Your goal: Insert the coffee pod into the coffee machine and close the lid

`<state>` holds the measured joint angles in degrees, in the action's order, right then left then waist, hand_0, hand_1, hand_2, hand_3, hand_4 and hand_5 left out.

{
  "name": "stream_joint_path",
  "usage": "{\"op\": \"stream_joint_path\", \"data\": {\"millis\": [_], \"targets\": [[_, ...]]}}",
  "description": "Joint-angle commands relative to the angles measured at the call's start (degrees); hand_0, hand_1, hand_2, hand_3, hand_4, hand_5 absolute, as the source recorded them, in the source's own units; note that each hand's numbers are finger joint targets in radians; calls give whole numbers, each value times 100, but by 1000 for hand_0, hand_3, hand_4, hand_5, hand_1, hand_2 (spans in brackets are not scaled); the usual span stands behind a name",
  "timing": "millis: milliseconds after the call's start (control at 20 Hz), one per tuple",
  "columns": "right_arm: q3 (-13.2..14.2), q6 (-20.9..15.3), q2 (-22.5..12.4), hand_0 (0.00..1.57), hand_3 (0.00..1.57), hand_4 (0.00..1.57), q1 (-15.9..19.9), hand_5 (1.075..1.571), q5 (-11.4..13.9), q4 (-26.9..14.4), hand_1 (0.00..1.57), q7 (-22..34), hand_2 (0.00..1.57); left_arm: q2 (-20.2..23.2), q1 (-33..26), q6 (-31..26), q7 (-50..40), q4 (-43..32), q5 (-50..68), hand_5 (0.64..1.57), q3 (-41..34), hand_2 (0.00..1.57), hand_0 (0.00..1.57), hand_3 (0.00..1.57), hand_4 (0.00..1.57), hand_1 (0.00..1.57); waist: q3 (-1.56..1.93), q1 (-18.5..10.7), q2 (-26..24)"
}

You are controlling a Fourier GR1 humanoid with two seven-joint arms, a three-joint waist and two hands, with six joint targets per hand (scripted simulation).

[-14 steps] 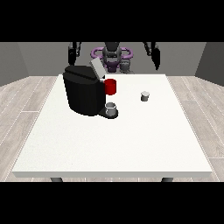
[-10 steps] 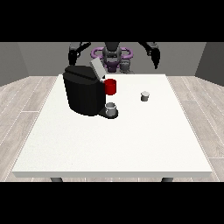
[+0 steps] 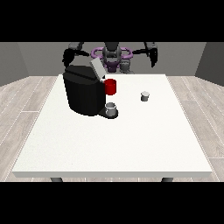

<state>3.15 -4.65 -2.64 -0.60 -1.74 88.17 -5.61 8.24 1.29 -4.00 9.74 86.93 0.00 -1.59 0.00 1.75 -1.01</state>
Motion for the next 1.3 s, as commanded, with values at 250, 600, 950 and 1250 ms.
{"op": "stream_joint_path", "data": {"millis": [250,600,950,1250], "targets": [[-225,-9,111,0,0,134,270,1571,-56,101,0,-209,0,1013,1374,-219,-645,-897,-117,1571,-788,0,0,0,0,0,0,534,589],[-212,-5,42,0,0,283,574,1571,-18,99,0,-80,0,1165,1892,-457,-733,-1955,-344,1571,-697,0,0,0,0,0,0,597,836],[-256,-33,132,0,0,352,693,1571,-16,-83,0,-43,0,1321,2362,-431,-550,-2994,-600,1571,-812,0,0,0,0,0,0,639,1070],[-217,-279,64,0,0,371,1124,1571,190,-237,0,220,0,1300,2816,-190,-424,-3665,-950,1571,-747,0,0,0,0,0,-1,717,1352]]}}
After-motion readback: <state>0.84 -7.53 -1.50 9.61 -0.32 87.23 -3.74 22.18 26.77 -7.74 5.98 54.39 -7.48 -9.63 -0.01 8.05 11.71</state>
